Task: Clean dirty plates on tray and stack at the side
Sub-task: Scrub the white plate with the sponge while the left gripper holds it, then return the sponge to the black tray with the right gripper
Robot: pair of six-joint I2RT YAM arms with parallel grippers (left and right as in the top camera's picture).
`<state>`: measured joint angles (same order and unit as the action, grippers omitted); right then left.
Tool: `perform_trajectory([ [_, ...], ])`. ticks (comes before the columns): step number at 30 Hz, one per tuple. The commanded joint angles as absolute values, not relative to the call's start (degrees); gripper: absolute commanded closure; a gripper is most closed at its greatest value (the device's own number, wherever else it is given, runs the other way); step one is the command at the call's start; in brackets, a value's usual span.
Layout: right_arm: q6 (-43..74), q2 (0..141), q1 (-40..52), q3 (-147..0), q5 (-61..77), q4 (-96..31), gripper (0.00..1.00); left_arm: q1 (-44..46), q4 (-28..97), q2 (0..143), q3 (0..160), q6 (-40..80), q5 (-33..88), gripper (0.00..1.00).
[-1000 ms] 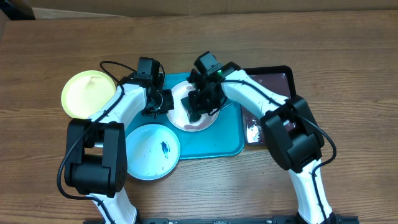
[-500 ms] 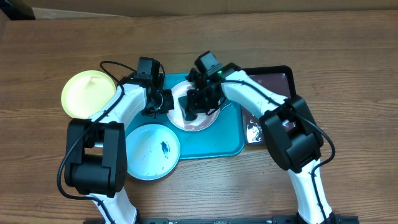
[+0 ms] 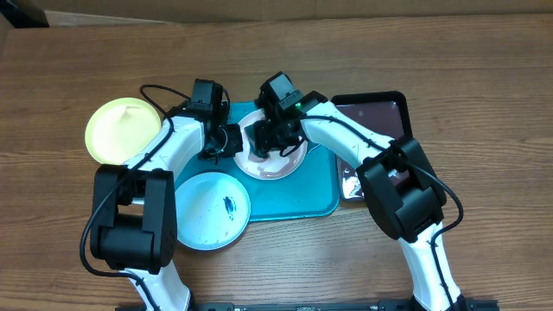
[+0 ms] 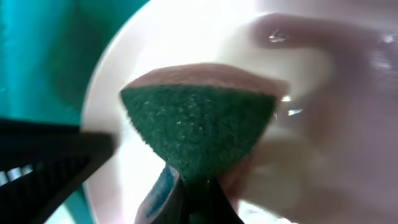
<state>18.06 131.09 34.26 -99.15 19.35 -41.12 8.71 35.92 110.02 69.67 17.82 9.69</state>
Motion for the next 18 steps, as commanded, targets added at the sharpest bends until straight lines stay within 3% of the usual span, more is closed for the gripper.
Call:
perform_trajectory([
  [1, 17.6, 131.8, 30.6, -98.8, 8.5, -43.9, 0.96, 9.1, 36.4, 108.7, 69.1, 16.7, 9.0, 0.96],
  [10, 16.0, 126.9, 29.2, -98.8, -2.1, -51.6, 0.96, 9.1, 36.5, 108.7, 69.1, 16.7, 8.8, 0.96],
  [18, 13.1, 118.7, 28.8, -101.2, 6.4, -55.3, 0.96, 9.1, 36.6, 108.7, 69.1, 16.7, 8.8, 0.96],
])
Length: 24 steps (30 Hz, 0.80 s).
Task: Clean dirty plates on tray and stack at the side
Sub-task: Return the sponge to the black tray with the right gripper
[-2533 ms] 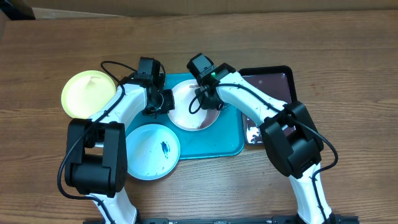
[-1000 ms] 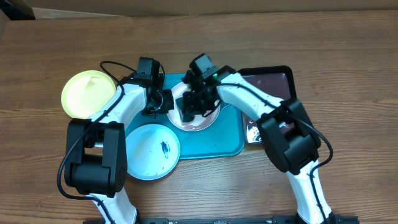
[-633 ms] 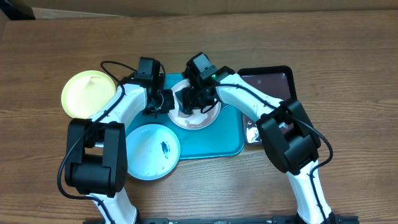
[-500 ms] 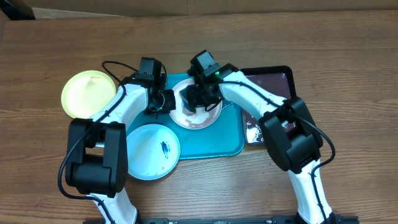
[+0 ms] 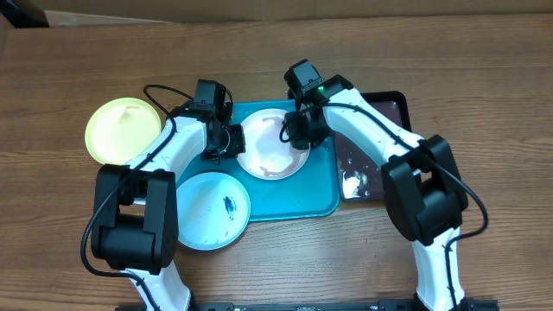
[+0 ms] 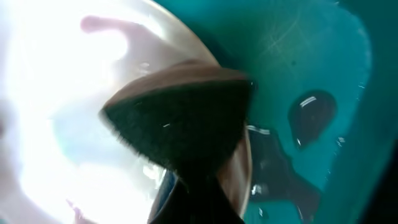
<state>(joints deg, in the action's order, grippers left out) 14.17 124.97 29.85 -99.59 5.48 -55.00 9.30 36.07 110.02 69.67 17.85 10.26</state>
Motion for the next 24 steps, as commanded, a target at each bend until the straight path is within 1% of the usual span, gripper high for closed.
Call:
perform_trajectory([
  [1, 13.1, 117.5, 28.4, -101.3, 6.6, -55.7, 0.96, 9.1, 36.6, 108.7, 69.1, 16.7, 8.7, 0.96],
  [6, 13.0, 112.6, 23.8, -101.3, 5.3, -61.1, 0.96, 9.1, 36.8, 108.7, 69.1, 16.7, 8.5, 0.96],
  [10, 12.8, 112.2, 18.5, -101.1, 2.2, -67.8, 0.96, 9.1, 36.7, 108.7, 69.1, 16.7, 8.5, 0.96],
  [13, 11.7, 112.2, 14.1, -98.3, 1.2, -69.4, 0.96, 9.1, 36.6, 108.7, 69.1, 16.7, 8.4, 0.95],
  [16, 11.7, 112.3, 11.3, -94.0, 1.1, -67.8, 0.96, 9.1, 36.6, 108.7, 69.1, 16.7, 8.4, 0.94],
  [19, 10.2, 112.3, 9.6, -87.9, 1.6, -63.0, 0.96, 9.1, 36.5, 108.7, 69.1, 16.7, 8.4, 0.92],
  [21, 8.3, 112.3, 9.6, -83.9, 2.6, -59.3, 0.96, 9.1, 36.5, 108.7, 69.1, 16.7, 8.3, 0.89],
  [24, 8.3, 112.3, 10.0, -80.3, 2.7, -55.8, 0.96, 9.1, 36.5, 108.7, 69.1, 16.7, 8.3, 0.81],
])
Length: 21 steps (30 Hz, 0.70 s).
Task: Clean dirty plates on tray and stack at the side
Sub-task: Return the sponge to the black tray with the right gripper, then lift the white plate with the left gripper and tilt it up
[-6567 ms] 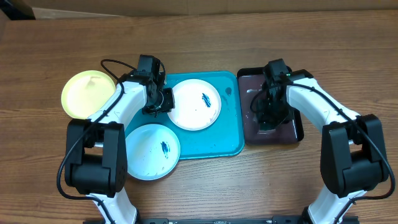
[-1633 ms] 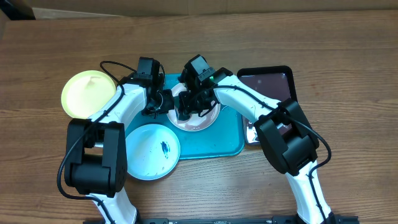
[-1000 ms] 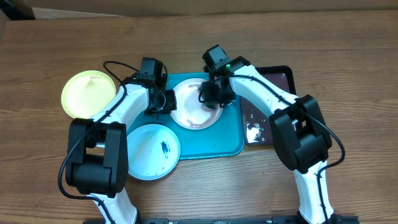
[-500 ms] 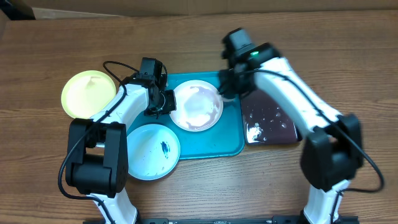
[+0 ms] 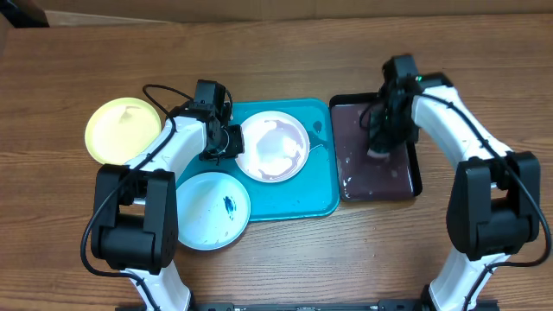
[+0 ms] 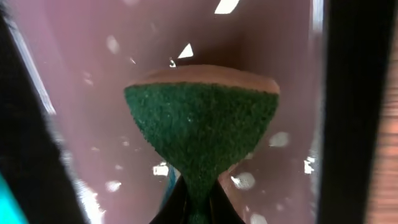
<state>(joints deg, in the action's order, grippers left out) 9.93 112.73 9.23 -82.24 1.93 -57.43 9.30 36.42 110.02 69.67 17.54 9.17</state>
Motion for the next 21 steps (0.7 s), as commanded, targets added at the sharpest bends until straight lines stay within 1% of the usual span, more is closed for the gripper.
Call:
perform_trajectory([
  [1, 8.3, 112.3, 10.0, -79.9, 2.7, -55.3, 0.92, 9.1, 36.4, 108.7, 69.1, 16.7, 8.3, 0.79],
  [3, 8.3, 112.2, 9.9, -80.4, 2.7, -55.2, 0.83, 9.1, 36.2, 108.7, 69.1, 16.7, 8.3, 0.79],
  [4, 8.3, 112.1, 9.7, -81.5, 2.7, -56.0, 0.75, 9.1, 36.1, 108.7, 69.1, 16.7, 8.1, 0.79],
  [5, 8.3, 112.1, 9.5, -82.9, 3.0, -57.1, 0.70, 9.1, 36.2, 108.7, 69.1, 16.7, 7.7, 0.79],
  [8, 8.3, 112.1, 8.5, -88.6, 3.7, -61.0, 0.51, 9.1, 36.2, 108.8, 69.1, 16.8, 6.4, 0.79],
  [9, 8.3, 112.1, 7.9, -90.7, 3.7, -62.1, 0.46, 9.1, 36.2, 108.9, 69.1, 16.8, 6.4, 0.85],
  [10, 8.3, 112.1, 7.2, -92.6, 3.7, -63.1, 0.38, 9.1, 36.2, 108.9, 69.1, 17.0, 6.4, 0.93],
  [11, 8.3, 112.1, 6.3, -94.7, 3.7, -63.9, 0.32, 9.1, 36.2, 109.0, 69.1, 17.5, 6.5, 0.96],
  [13, 8.5, 112.1, 4.5, -97.2, 3.7, -64.9, 0.18, 9.1, 35.9, 109.0, 69.1, 18.1, 7.3, 0.96],
  [14, 8.6, 112.1, 3.1, -98.3, 3.7, -65.2, 0.07, 9.1, 35.7, 108.9, 69.3, 18.0, 7.4, 0.96],
  [15, 8.6, 112.1, 1.8, -99.0, 3.7, -65.2, 0.00, 9.1, 35.8, 108.9, 69.8, 18.0, 7.4, 0.96],
  [21, 8.7, 112.1, -6.9, -98.8, 3.7, -65.3, 0.00, 9.0, 41.3, 108.9, 78.7, 17.7, 7.3, 0.96],
])
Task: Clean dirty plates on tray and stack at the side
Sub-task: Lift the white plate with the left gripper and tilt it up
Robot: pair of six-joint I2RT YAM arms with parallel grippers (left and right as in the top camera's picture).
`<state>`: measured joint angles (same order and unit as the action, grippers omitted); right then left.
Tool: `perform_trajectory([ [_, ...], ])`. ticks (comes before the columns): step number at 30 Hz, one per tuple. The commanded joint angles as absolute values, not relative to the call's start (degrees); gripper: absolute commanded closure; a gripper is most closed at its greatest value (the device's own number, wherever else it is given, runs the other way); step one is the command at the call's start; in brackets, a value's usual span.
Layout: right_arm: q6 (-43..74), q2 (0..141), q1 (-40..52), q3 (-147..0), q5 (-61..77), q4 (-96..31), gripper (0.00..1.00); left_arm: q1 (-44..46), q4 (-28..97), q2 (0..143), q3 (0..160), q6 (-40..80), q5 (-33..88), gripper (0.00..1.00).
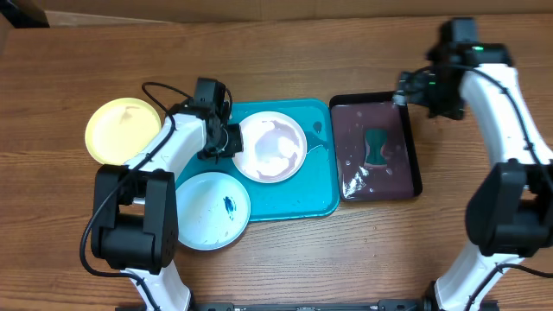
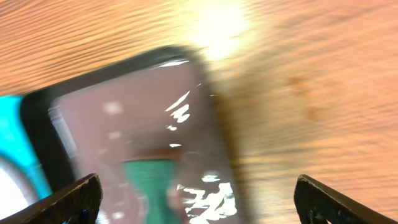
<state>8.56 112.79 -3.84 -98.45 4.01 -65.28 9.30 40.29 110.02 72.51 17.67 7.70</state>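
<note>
A white plate [image 1: 273, 149] with pinkish wet smears lies on the teal tray [image 1: 294, 203]. My left gripper [image 1: 228, 139] sits at the plate's left rim and looks shut on it. The green sponge [image 1: 377, 147] [image 2: 151, 185] lies loose in the black tray [image 1: 413, 155] of brownish water. Above that tray's far right corner my right gripper [image 1: 416, 89] [image 2: 202, 200] hangs wide open with nothing between its fingers [image 2: 79, 194]. A light blue plate [image 1: 210, 210] with a dark spot lies in front of the teal tray's left corner.
A yellow plate [image 1: 121, 130] rests on the wooden table [image 1: 276, 52] at the left, beside the left arm. The black tray [image 2: 37, 124] stands directly right of the teal tray. A cable loops over the left arm.
My right gripper has let go of the sponge, which now lies in the black tray. It has opened wide and moved up and to the tray's far right corner. The left gripper has not moved.
My right gripper held the sponge on the white plate while the left gripper stayed at its rim. Then the sponge was at the plate's right edge, then down in the black tray's water. Now it lies there released, with the right gripper open above.
</note>
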Motion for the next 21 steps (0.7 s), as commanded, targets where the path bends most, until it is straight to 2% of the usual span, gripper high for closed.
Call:
perform_trajectory([
  [1, 8.7, 112.1, -8.0, -98.8, 3.7, -65.3, 0.00, 9.0, 42.5, 108.9, 81.0, 17.7, 7.1, 0.96],
  [11, 8.7, 112.1, -13.3, -98.8, 3.7, -64.6, 0.00, 12.1, 50.2, 108.9, 102.1, 16.7, 5.8, 0.96],
  [21, 8.7, 112.1, -13.3, -98.8, 3.7, -64.6, 0.00, 28.8, 47.9, 109.0, 106.2, 16.7, -15.1, 0.96],
])
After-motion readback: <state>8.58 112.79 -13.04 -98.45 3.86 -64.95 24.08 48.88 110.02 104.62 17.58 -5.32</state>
